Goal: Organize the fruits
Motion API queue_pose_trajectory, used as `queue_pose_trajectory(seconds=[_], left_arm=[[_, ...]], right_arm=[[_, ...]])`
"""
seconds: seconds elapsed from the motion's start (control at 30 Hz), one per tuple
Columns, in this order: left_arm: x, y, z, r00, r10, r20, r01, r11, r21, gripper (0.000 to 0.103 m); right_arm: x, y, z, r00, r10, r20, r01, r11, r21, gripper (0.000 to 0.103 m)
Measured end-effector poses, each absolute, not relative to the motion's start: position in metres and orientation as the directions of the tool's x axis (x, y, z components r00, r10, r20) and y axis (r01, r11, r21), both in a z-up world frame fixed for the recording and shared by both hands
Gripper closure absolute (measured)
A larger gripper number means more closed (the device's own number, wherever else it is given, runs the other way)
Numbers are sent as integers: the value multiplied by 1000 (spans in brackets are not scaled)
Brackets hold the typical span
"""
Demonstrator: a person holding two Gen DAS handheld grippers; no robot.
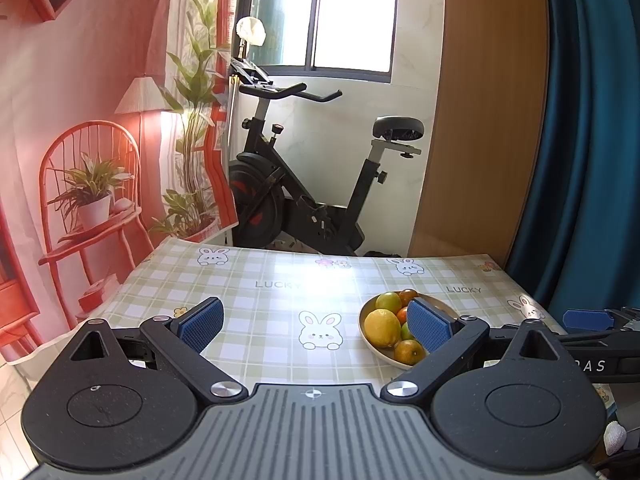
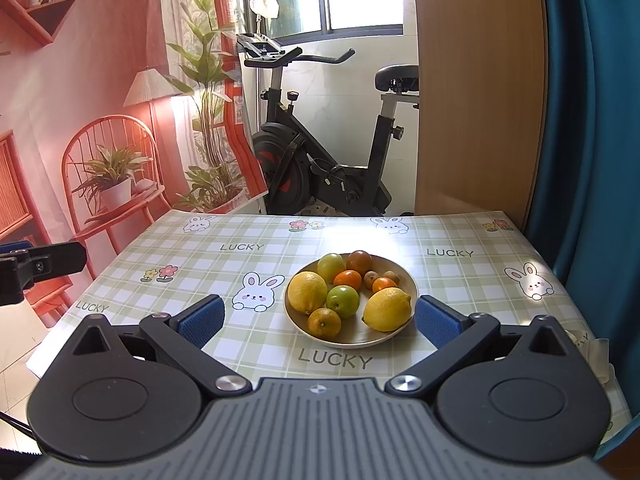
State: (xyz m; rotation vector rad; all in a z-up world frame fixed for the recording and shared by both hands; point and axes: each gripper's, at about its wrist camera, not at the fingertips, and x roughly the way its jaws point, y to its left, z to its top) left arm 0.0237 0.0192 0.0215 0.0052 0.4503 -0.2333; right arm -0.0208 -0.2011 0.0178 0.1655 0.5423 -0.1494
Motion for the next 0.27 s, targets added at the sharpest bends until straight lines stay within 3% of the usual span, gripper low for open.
queue_pose_trajectory(seconds=[0.27], left_arm=[[23,20,21,873,-218,-436,220,974,-46,3]], right_arm=[[-21,-200,18,846,-98,-525,185,976,116,0]])
